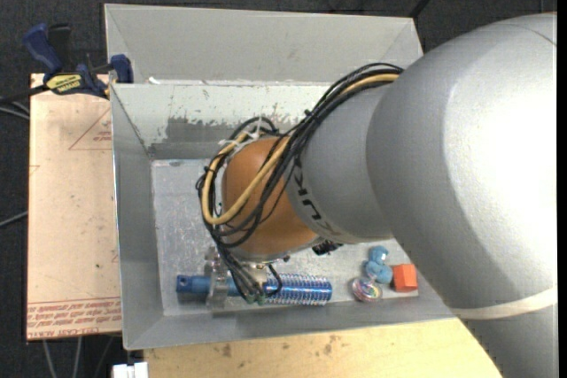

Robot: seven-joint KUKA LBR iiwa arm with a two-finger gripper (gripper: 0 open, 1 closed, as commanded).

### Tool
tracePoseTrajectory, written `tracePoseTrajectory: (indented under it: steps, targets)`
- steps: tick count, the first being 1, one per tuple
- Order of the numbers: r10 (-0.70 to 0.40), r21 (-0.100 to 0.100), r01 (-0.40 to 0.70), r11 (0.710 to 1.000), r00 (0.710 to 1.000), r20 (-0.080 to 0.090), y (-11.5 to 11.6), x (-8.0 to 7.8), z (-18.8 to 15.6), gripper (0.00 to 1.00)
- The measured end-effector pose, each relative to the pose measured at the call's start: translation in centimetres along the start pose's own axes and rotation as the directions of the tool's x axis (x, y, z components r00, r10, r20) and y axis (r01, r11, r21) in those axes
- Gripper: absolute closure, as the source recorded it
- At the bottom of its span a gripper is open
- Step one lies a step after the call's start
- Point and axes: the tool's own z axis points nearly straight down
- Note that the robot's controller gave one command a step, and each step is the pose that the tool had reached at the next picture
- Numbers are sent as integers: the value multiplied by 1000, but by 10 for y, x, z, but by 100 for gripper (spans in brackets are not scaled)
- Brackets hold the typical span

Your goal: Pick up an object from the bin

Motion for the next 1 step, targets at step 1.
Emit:
tracePoseTrajectory:
  steps: [1]
  targets:
    - [27, -1, -27, 1000, 1000, 9, -46, -8, -151, 100]
